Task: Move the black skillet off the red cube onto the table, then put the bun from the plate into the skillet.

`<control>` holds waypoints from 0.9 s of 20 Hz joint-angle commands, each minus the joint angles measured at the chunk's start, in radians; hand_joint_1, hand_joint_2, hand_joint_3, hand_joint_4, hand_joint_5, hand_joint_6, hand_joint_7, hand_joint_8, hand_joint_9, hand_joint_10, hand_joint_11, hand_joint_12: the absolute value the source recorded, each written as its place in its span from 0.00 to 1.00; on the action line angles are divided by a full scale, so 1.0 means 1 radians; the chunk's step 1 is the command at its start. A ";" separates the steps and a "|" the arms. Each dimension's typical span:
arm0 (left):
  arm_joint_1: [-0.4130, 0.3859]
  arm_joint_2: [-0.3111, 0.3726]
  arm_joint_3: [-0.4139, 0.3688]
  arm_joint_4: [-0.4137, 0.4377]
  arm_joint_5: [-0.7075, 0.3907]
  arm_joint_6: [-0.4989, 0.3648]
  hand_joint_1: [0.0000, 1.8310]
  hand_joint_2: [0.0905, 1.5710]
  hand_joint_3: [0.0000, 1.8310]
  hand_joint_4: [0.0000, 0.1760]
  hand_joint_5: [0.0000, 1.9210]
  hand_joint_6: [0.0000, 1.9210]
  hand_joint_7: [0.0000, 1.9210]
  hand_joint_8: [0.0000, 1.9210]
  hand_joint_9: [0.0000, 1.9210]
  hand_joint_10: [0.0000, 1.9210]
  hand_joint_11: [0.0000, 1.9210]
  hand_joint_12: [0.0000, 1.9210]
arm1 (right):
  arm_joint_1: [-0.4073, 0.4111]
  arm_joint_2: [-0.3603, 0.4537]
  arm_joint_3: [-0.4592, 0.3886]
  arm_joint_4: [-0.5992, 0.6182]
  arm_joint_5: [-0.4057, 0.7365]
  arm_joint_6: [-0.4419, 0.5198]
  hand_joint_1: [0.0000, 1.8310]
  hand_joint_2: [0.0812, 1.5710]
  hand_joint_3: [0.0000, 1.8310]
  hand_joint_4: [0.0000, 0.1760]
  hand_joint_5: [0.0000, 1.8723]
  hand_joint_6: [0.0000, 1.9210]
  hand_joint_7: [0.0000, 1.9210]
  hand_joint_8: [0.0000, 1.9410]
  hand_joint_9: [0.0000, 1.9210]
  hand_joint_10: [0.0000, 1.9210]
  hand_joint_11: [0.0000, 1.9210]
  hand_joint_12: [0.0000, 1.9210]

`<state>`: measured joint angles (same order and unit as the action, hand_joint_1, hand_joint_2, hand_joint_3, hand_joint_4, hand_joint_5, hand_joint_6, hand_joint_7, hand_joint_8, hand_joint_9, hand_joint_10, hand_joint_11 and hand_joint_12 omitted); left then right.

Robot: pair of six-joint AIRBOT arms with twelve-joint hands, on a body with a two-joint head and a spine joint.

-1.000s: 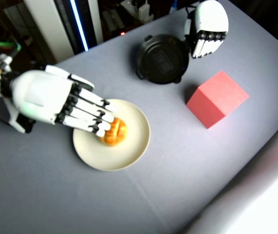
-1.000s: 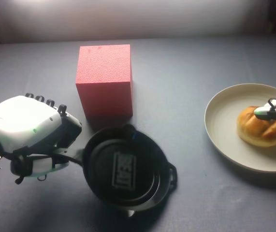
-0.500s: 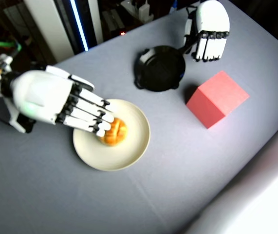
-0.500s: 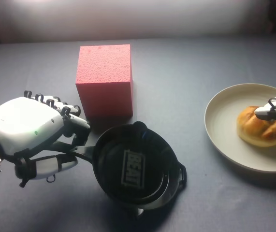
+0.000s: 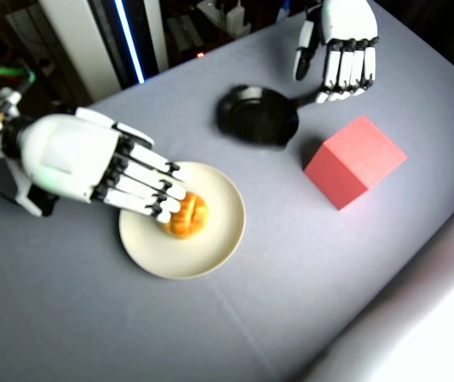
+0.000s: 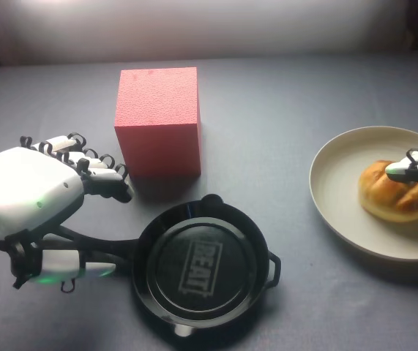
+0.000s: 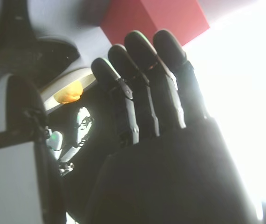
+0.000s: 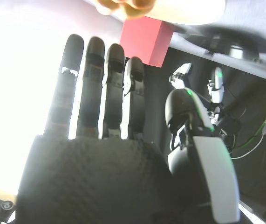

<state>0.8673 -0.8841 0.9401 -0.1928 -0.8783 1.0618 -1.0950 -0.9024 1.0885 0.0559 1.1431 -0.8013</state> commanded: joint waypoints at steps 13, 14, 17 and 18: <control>0.090 0.113 -0.114 0.006 -0.473 0.003 0.35 0.58 0.00 0.20 0.12 0.00 0.14 0.00 0.15 0.00 0.00 0.44 | 0.102 -0.011 0.055 0.023 0.054 -0.012 0.51 0.69 0.00 0.03 0.29 0.00 0.29 0.00 0.27 0.00 0.10 0.35; 0.096 0.117 -0.120 0.010 -0.485 0.003 0.34 0.57 0.00 0.32 0.11 0.00 0.12 0.00 0.13 0.00 0.00 0.42 | 0.118 -0.017 0.067 0.018 0.030 -0.012 0.55 0.67 0.00 0.00 0.29 0.00 0.29 0.00 0.27 0.00 0.09 0.35; 0.105 0.126 -0.130 0.020 -0.507 0.003 0.33 0.57 0.00 0.14 0.11 0.00 0.11 0.00 0.12 0.00 0.00 0.39 | 0.169 -0.042 0.109 -0.007 -0.075 -0.012 0.57 0.62 0.00 0.00 0.28 0.00 0.29 0.00 0.26 0.00 0.09 0.37; 0.105 0.126 -0.130 0.020 -0.510 0.003 0.32 0.57 0.00 0.11 0.11 0.00 0.11 0.00 0.12 0.00 0.00 0.38 | 0.180 -0.050 0.122 -0.015 -0.108 -0.012 0.56 0.62 0.00 0.00 0.28 0.00 0.29 0.00 0.26 0.00 0.07 0.39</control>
<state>0.9752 -0.7681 0.8089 -0.1738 -1.2572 1.0657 -0.9131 -0.9615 1.2171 0.0189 0.9390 -0.8131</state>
